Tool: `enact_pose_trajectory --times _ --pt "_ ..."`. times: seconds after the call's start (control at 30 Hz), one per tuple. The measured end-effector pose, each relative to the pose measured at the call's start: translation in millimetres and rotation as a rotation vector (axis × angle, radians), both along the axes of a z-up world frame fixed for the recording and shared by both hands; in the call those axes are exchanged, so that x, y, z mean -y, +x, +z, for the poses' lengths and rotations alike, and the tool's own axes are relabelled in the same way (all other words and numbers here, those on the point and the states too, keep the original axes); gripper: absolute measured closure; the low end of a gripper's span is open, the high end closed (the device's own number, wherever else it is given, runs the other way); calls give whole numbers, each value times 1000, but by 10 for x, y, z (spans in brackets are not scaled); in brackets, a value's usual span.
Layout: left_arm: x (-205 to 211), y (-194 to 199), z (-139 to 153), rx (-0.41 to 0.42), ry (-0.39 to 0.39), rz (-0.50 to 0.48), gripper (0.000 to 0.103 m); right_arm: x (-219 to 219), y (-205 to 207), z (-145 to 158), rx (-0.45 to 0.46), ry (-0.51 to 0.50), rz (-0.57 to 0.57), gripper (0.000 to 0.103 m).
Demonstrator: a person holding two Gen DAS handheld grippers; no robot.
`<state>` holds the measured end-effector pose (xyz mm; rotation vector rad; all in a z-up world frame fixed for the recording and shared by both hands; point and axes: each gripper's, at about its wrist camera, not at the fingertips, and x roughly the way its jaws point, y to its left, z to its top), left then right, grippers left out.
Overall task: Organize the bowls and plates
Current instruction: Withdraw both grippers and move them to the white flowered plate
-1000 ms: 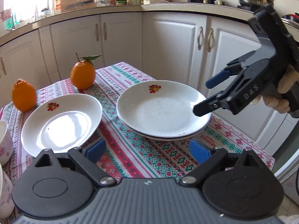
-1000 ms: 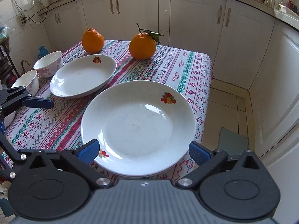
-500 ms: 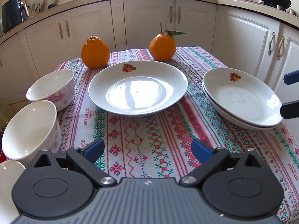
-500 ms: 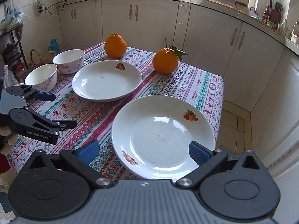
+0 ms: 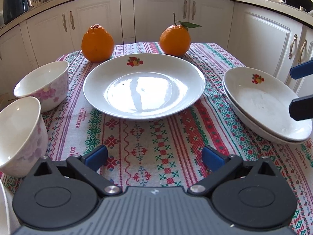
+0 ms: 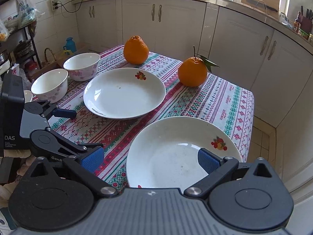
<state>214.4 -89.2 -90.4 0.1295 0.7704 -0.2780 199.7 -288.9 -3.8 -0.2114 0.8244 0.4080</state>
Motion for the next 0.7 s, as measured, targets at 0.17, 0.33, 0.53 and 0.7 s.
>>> enact_pose_trajectory --times 0.17,0.33,0.53,0.7 --pt "13 96 -11 10 -4 6 0 -38 214 -56 -21 11 37 0" --pt "32 218 -18 14 -2 21 0 -115 477 -80 -36 10 87 0" --pt "45 284 -36 30 -4 24 0 -288 909 -73 -58 -4 175 0" --pt "40 306 -31 30 -5 7 0 -419 1345 -142 -114 8 248 0"
